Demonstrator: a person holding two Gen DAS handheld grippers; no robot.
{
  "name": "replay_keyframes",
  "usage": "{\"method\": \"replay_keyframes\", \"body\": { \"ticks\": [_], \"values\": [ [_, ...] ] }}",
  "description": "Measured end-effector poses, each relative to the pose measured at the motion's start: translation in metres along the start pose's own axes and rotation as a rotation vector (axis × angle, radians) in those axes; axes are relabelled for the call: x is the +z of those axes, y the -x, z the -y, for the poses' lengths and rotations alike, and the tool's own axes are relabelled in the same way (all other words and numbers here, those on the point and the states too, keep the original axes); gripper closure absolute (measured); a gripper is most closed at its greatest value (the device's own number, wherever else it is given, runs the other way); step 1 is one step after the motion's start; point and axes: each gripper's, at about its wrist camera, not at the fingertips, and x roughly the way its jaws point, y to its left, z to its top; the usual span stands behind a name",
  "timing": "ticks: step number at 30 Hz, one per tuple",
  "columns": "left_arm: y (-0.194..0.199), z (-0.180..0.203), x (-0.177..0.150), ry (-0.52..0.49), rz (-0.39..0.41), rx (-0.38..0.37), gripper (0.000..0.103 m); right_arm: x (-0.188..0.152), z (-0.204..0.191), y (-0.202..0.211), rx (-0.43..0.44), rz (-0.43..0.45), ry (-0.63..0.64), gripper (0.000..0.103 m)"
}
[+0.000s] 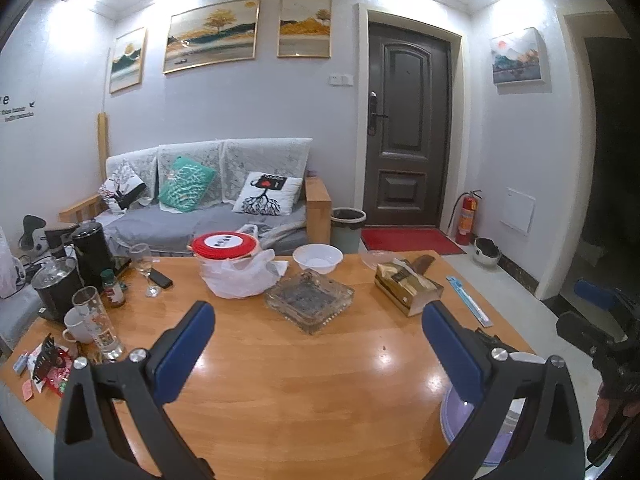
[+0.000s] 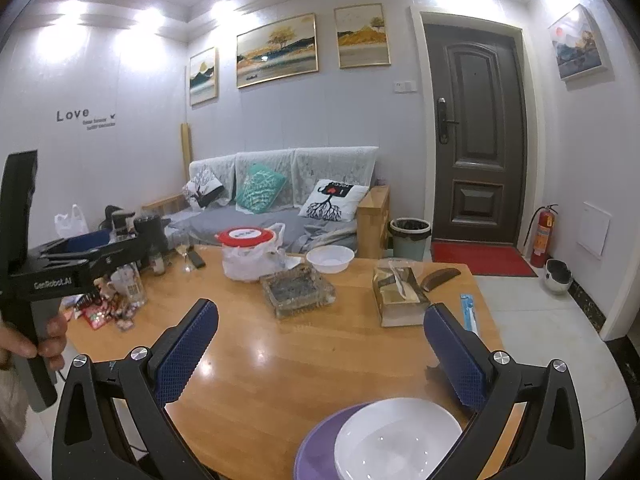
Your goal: Organize plates and bowls
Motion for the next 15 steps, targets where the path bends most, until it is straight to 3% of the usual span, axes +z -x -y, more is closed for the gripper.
{"method": "replay_keyframes", "body": {
  "ticks": [15],
  "values": [
    [0.0041, -0.0054, 0.0004, 0.005, 0.006, 0.014, 0.000, 0.0012, -0.0041, -0.0013, 0.000, 0.001, 0.018, 0.001]
  ]
}}
